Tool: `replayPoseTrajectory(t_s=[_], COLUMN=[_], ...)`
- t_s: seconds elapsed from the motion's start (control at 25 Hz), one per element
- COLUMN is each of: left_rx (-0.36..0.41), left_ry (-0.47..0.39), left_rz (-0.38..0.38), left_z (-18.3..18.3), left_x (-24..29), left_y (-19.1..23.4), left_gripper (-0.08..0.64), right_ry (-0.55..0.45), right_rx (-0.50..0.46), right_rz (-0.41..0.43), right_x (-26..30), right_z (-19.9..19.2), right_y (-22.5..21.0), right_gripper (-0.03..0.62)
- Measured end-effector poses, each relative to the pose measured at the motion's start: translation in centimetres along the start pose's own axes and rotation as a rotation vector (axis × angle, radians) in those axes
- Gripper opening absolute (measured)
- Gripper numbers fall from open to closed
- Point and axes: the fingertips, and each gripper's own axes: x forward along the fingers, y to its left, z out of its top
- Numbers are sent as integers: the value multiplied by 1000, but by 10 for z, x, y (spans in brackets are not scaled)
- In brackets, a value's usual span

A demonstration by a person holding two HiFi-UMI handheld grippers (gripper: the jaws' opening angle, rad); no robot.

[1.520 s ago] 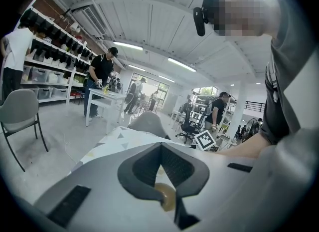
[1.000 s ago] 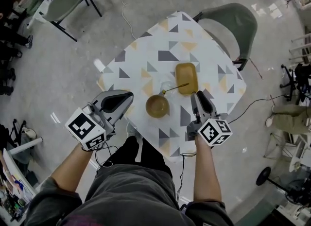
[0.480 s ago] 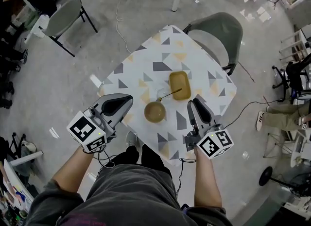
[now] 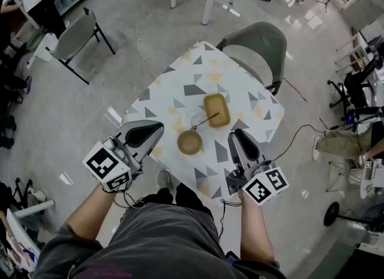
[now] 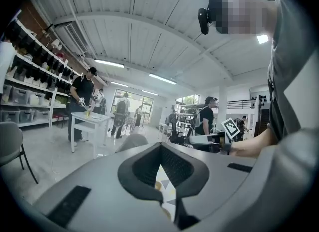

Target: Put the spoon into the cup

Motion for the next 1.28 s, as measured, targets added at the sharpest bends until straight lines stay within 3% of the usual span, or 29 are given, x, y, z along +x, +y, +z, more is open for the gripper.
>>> replayPoseTrajectory(t_s=[0.72,1.28], left_rx=[21,20], left_ry=[-36,-55], left_rz=[-28,-44], left_z=[21,27], left_x=[-18,-15], left_y=[-13,-14], left_gripper=[15,15], right_ry=[-65,-51], right_rx=[-70,-78], right_rz=[16,38], right_x=[-20,-14], right_z=[26,21], right_y=[47,62], right_gripper=[31,20])
